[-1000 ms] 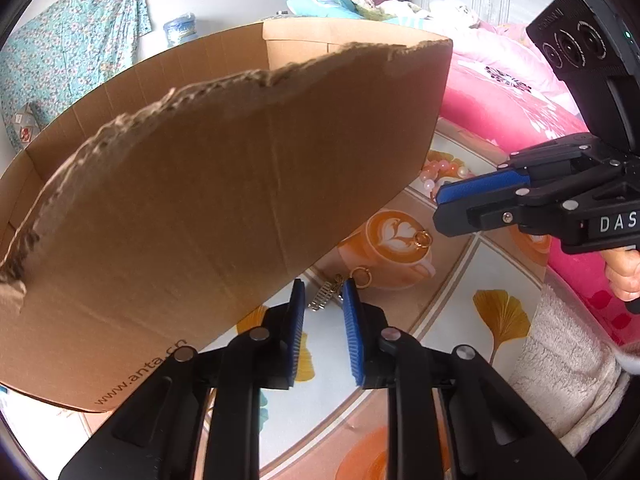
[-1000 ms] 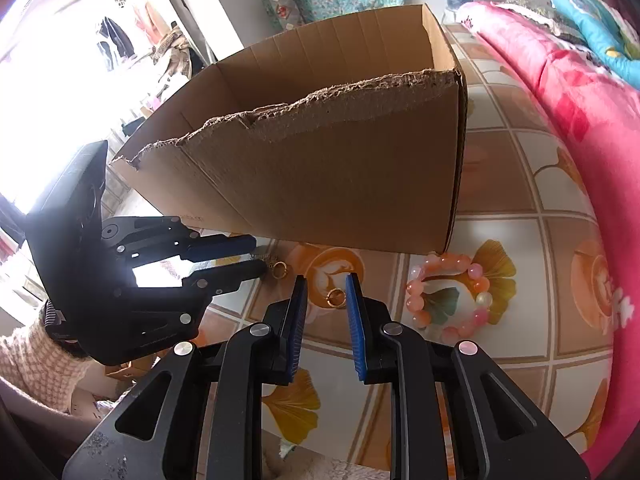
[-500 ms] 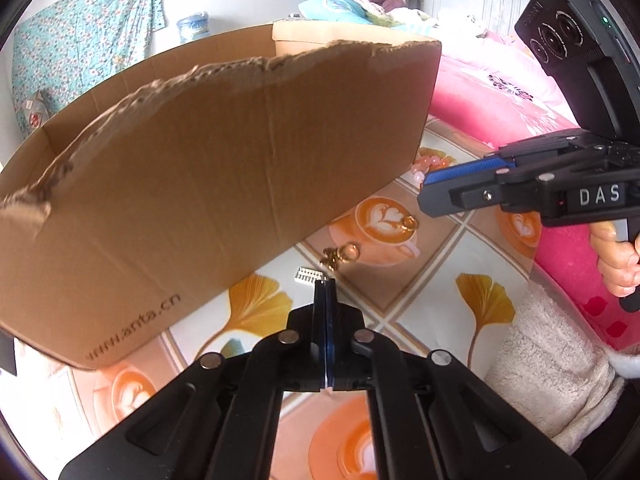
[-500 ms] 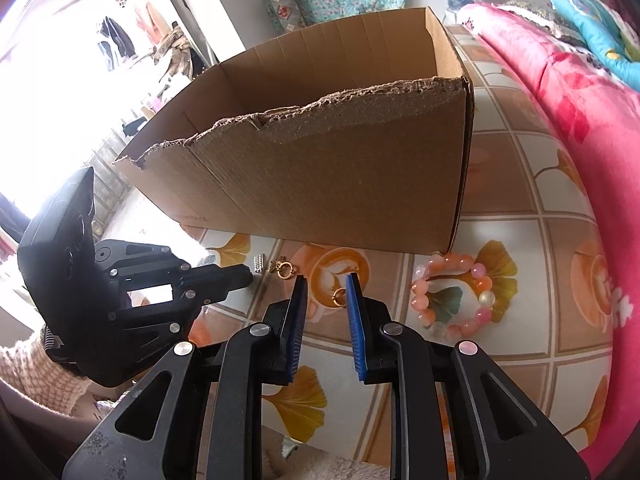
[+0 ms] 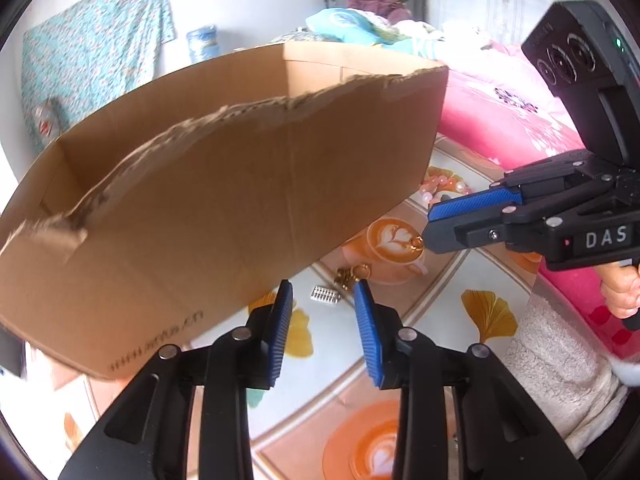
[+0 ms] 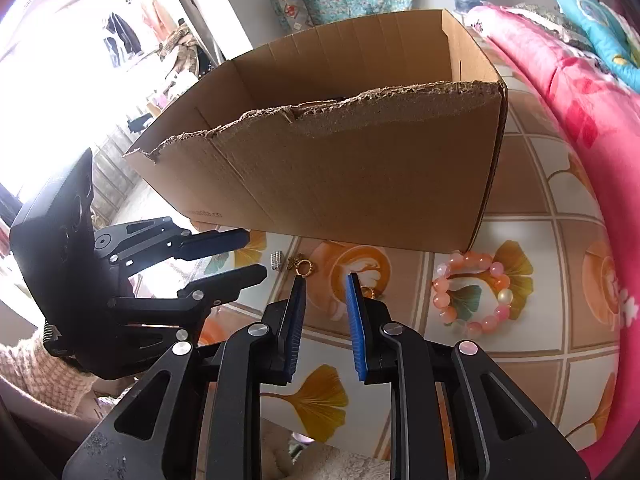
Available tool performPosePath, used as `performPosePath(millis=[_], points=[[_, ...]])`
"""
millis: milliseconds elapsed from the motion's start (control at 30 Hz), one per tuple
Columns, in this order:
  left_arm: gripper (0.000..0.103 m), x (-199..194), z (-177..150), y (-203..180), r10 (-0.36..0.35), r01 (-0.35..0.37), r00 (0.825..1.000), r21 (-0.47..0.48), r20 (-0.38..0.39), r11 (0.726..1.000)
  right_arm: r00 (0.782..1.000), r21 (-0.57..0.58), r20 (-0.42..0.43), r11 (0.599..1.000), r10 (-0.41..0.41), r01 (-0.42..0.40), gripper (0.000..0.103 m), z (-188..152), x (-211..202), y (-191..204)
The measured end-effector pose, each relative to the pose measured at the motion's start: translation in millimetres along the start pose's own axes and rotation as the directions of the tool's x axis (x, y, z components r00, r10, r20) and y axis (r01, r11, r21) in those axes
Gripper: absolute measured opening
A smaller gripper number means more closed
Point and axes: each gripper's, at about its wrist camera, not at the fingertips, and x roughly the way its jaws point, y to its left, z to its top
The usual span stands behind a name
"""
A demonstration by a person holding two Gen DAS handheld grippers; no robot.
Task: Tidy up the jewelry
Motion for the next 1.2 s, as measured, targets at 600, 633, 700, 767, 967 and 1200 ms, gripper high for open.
performPosePath(millis=[600, 633, 700, 767, 967, 1200], points=[[0.016, 18, 6, 1, -0.032, 0.033, 0.999, 0.047, -0.026, 0.998, 1.0, 0.027, 0.0, 1.0, 0.002, -0.002, 0.021, 5, 1, -11], [0.016, 19, 7, 1, -0.024, 0.026, 0.999, 0.051, -0.024, 0.998, 1.0, 0.027, 0.0, 1.0, 0.001, -0.001, 0.021, 6, 1, -12], [0.015, 19, 6, -1, -0.019, 0.02, 1.0, 0.046, -0.021, 0.999, 1.0, 0.026, 0.0, 1.0, -0.001, 0.001, 0.021, 5, 1, -12], [0.014, 18, 4, -2, -0.012, 0.013, 1.0, 0.037, -0.018, 0.999, 1.0, 0.025, 0.003, 1.0, -0.005, 0.005, 0.021, 5, -1, -11], [0.014, 12, -1, 1, 0.004, -0.004, 1.0, 0.006, -0.013, 1.0, 1.0, 0.006, 0.002, 1.0, -0.017, 0.017, 0.021, 2, -7, -9], [0.014, 0, -7, 11, 0.016, -0.015, 1.0, -0.053, 0.006, 0.998, 0.994, -0.097, -0.012, 0.989, -0.11, 0.108, 0.03, -4, -1, 9]])
